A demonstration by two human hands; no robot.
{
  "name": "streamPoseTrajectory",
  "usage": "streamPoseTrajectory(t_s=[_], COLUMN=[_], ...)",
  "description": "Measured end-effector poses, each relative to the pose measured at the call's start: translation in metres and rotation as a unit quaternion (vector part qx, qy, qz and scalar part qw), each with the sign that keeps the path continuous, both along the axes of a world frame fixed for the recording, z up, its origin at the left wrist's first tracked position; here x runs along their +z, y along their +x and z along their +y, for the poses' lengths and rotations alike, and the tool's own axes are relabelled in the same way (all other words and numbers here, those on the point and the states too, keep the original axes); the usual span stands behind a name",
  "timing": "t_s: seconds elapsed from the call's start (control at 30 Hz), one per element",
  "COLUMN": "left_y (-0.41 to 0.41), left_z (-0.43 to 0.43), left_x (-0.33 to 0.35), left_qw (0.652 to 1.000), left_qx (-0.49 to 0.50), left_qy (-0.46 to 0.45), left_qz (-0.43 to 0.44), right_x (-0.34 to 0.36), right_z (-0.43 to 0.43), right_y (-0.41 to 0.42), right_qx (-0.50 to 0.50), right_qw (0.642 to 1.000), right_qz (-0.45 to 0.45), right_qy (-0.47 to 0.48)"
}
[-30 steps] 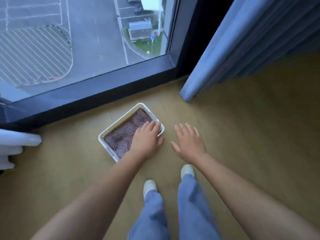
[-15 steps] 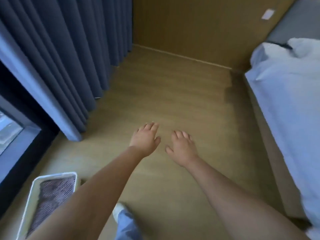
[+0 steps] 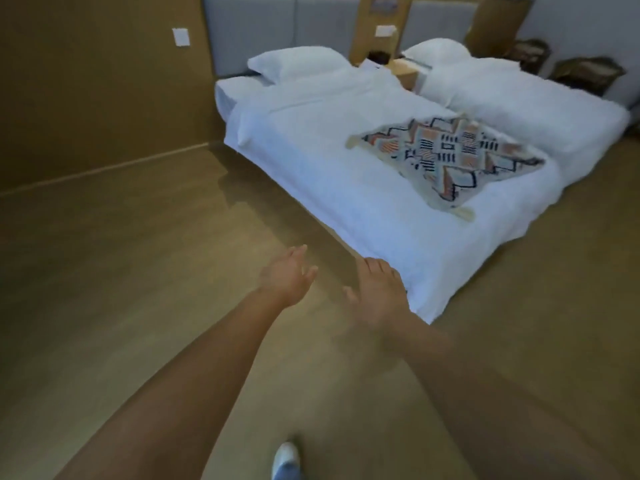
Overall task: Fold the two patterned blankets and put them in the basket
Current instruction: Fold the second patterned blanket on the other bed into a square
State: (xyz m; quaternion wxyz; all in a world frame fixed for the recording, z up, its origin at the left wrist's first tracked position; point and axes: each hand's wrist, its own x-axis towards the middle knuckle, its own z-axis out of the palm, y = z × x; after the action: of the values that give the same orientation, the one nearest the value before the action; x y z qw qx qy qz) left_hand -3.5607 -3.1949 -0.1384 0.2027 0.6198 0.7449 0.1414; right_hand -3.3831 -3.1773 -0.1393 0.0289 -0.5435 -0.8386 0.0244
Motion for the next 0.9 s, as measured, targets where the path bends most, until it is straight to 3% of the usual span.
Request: streamPoseTrajectory(t_s=[0.2, 0.47, 0.9], left_y=[0.086, 0.216, 0.358], left_z=[0.137, 0.278, 0.449], left_x=[0.011, 0.003, -0.040], left_qw=[0.995, 0.981, 0.987], left_qx=[-0.101, -0.191, -0.125], left_qy=[0.005, -0.030, -0.101], left_qz=[-0.024, -0.002, -0.005], right_x=[0.005, -0.004, -0.050], right_z=[0.095, 0.210, 0.405], right_y=[0.094, 0.204, 0.359], right_qx=[-0.111, -0.187, -0.128], right_qw=[0.994, 0.981, 0.988], right_qz=[0.010, 0.035, -0.004], right_qy=[-0.013, -0.022, -0.084])
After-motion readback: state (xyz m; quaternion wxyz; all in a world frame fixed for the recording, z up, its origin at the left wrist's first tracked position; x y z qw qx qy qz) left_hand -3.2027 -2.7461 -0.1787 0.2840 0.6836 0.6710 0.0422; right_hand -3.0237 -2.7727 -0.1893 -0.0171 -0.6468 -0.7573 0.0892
